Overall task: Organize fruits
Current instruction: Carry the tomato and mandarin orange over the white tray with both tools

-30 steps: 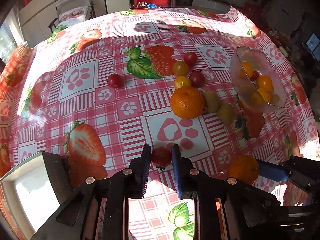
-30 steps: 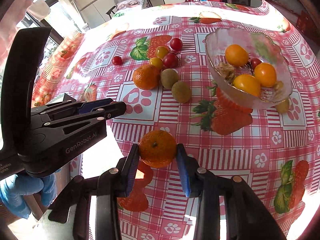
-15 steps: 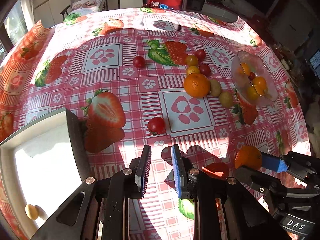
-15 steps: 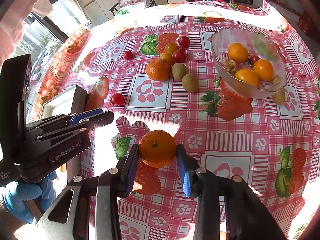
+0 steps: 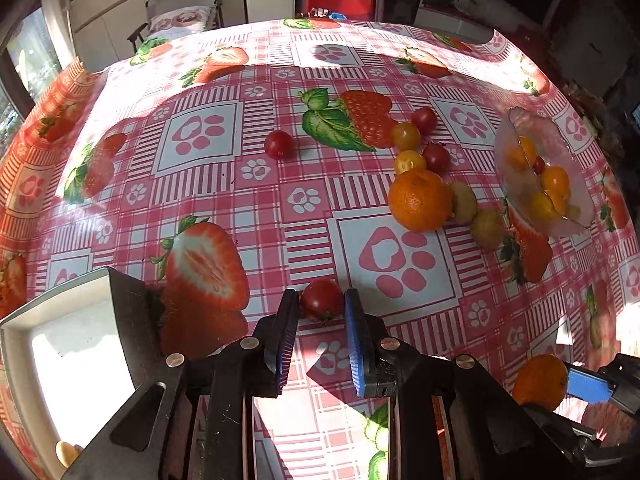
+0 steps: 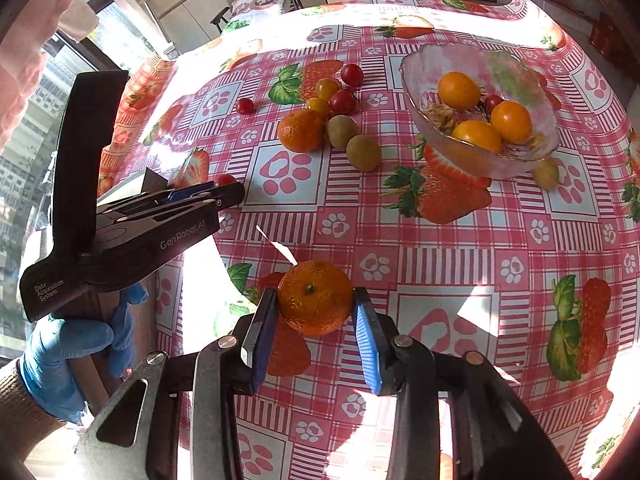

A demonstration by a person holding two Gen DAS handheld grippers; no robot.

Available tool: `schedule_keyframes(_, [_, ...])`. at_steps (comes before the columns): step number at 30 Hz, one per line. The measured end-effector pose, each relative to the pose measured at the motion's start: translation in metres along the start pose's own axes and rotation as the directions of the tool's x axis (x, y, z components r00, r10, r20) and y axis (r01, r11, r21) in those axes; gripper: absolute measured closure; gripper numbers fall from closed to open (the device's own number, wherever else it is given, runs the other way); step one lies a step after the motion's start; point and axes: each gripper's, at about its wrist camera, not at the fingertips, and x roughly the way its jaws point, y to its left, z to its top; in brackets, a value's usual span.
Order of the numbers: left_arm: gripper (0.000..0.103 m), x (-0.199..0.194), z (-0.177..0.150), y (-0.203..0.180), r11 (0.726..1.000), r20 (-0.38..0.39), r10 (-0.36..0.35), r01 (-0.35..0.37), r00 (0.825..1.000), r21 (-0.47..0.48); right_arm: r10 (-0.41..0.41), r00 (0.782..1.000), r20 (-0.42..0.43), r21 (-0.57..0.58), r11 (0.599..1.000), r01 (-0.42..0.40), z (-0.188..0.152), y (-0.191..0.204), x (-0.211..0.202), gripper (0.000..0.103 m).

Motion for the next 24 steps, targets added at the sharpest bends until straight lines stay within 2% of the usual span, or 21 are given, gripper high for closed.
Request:
schedule_keyframes(6, [0.079,0.002,0.001,-0.004,0.999,0.02,0.028,-0.028,0.999,0.016,0.002,1.0,0.005,0.016,1.0,-0.002,-0.002,-0.004,-0.002,0.063])
schedule_keyframes(17, [0.081,-0.024,-0.009,0.004,0.998,0.036,-0.06,0.061,0.998,-0.035,0.016,1.0,0.018,0.016,1.0,-0.017,0.001,0.0,-0.008,0.063])
schedule_keyframes(24, [0.081,-0.051,-0.018,0.016,0.996,0.064,-0.063,0.067,0.996,-0.061,0.029,0.999,0.02,-0.02,0.999,-0.029,0.008,0.018,-0.013,0.063])
